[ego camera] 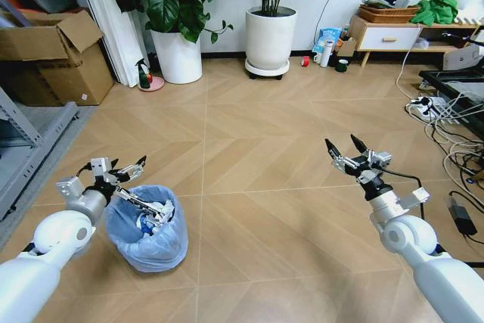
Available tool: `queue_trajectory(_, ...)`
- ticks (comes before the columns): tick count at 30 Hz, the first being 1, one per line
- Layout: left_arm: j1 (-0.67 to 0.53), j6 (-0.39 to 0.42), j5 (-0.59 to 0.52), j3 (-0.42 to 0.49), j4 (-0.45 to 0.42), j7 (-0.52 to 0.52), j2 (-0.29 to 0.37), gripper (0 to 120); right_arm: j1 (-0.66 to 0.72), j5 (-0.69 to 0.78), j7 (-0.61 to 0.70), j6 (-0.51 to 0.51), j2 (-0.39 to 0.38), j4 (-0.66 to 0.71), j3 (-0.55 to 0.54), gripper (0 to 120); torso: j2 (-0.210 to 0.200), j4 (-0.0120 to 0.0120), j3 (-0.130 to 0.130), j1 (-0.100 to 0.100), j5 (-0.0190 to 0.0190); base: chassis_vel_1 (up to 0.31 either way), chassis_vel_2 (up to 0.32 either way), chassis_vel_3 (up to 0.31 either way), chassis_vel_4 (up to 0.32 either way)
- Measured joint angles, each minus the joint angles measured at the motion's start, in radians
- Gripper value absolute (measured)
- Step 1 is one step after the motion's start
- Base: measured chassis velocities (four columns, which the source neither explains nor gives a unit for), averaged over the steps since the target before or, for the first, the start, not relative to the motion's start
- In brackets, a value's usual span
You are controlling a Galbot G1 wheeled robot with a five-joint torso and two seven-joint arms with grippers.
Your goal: Pick up the trash bin and place the garbage on the floor into it.
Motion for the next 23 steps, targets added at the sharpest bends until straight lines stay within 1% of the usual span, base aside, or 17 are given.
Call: queue_trajectory(23,0.001,0.001,0.000,0.000,0.000,0.000,0.000,100,-0.006,-0.003,0.000,-0.002,0.001,0.003,0.008,100,0.000,0.0001,0.000,0.000,0.0001,0.000,0.000,0.000,0.000)
